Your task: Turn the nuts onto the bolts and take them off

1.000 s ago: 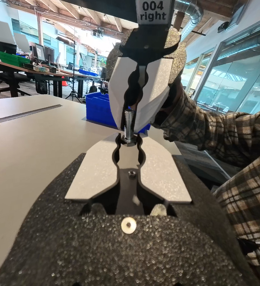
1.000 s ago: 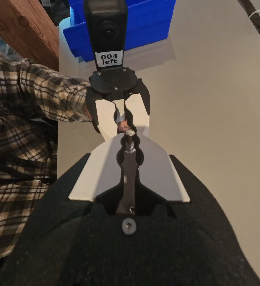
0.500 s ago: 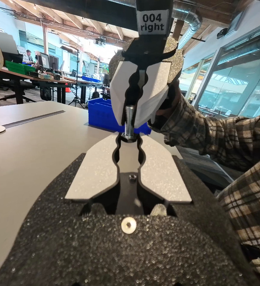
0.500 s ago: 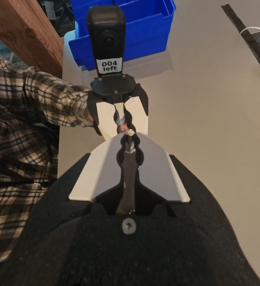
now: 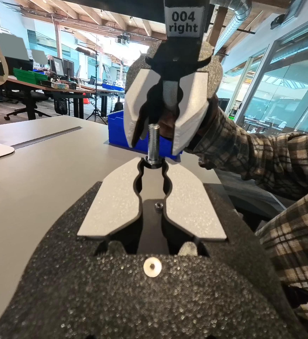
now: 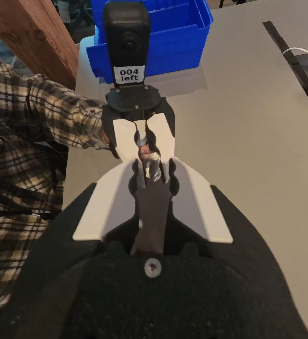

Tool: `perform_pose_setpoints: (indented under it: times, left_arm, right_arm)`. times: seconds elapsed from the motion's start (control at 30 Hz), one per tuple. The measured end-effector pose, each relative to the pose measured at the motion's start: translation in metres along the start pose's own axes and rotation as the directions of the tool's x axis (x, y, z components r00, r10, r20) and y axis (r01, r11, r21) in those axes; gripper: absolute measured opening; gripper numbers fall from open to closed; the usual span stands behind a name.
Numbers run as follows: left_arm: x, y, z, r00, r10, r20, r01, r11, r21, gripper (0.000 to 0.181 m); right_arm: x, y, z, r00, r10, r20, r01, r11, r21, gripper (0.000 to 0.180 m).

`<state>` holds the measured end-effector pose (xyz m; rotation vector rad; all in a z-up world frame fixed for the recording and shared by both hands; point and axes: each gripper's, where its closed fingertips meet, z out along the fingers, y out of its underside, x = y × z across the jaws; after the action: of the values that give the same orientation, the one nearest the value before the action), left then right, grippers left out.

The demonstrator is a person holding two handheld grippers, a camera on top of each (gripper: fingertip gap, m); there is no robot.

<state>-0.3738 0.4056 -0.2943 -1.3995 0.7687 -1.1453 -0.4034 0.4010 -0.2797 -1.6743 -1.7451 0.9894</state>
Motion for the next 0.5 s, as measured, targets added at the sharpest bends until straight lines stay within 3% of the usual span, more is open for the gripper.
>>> perform_pose_setpoints:
  times: [0.13,0.23,0.33,0.5]
  left_arm:
    - [-0.001,-0.003,-0.002,1.0,-0.029,-0.006,0.03,0.999,0.026,0.018]
    - [-0.003,-0.006,-0.005,1.0,-0.028,-0.002,0.028,0.999,0.041,0.018]
    - [-0.003,-0.008,-0.007,1.0,-0.018,-0.006,0.018,0.998,0.052,0.018]
    - [0.002,-0.009,-0.008,1.0,0.016,-0.022,-0.014,0.998,0.058,0.018]
  right_arm:
    - [-0.001,0.005,-0.015,0.998,-0.044,-0.055,0.045,0.999,0.03,0.047]
    - [-0.009,0.018,-0.038,0.995,-0.08,-0.063,0.086,0.991,0.104,0.04]
    - [-0.007,0.062,-0.049,0.985,-0.126,-0.115,0.134,0.989,0.062,0.041]
    - [-0.01,0.15,-0.04,0.988,-0.114,-0.108,0.098,0.984,-0.148,0.038]
